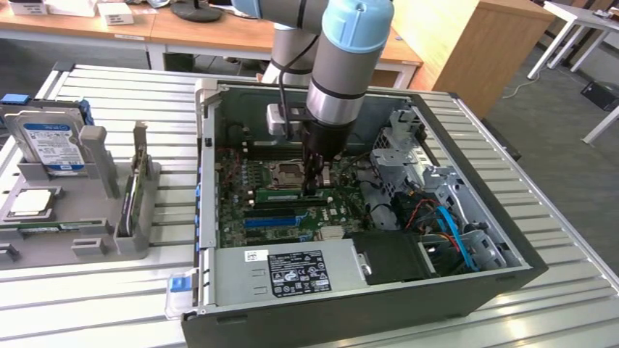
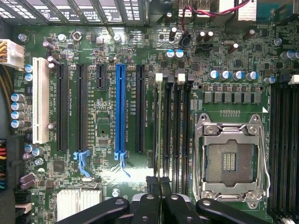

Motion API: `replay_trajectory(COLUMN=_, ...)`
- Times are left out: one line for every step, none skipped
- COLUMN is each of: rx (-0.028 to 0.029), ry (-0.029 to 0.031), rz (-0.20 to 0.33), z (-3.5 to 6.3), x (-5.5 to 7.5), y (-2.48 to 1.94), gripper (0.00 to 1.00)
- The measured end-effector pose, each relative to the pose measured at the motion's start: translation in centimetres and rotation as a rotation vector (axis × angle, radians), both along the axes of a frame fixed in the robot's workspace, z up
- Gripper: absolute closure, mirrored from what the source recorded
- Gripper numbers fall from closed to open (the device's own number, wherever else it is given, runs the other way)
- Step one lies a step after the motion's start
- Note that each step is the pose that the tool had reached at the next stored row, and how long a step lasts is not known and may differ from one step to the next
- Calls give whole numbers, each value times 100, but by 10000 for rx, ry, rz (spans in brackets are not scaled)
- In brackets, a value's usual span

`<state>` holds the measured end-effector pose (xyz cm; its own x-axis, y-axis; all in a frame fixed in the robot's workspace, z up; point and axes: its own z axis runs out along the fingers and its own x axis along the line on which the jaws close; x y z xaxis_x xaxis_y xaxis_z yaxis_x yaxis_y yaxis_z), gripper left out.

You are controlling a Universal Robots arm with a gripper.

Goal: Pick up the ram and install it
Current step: 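Insert the ram into the slot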

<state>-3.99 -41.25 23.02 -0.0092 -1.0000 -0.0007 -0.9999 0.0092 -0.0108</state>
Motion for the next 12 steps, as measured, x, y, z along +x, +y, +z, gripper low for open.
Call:
replay_trajectory(rx=-1, ry=0, rz=0, z=0, x=0, y=0, gripper=88)
replay_trajectory(rx=0, ry=0, rz=-3, z=0, x=0, y=0, gripper=88)
replay_trajectory(rx=0, ry=0, rz=-9, z=0, x=0, y=0, gripper=88)
replay_trajectory(rx=0, ry=0, rz=-17, z=0, x=0, y=0, gripper=88)
replay_trajectory(rx=0, ry=0, rz=-25, z=0, x=0, y=0, gripper=88)
replay_trajectory(rx=0, ry=0, rz=-31, z=0, x=0, y=0, gripper=88)
replay_trajectory(rx=1, ry=0, rz=-36, z=0, x=0, y=0, gripper=88)
replay_trajectory(rx=0, ry=0, rz=-39, z=0, x=0, y=0, gripper=88)
replay_trajectory(rx=0, ry=0, rz=-42, z=0, x=0, y=0, gripper=88)
replay_trajectory(rx=1, ry=0, rz=-44, z=-1, x=1, y=1, gripper=88)
replay_trajectory(rx=2, ry=0, rz=-48, z=-2, x=1, y=2, gripper=88)
replay_trajectory(rx=2, ry=-1, rz=-51, z=-2, x=1, y=2, gripper=88)
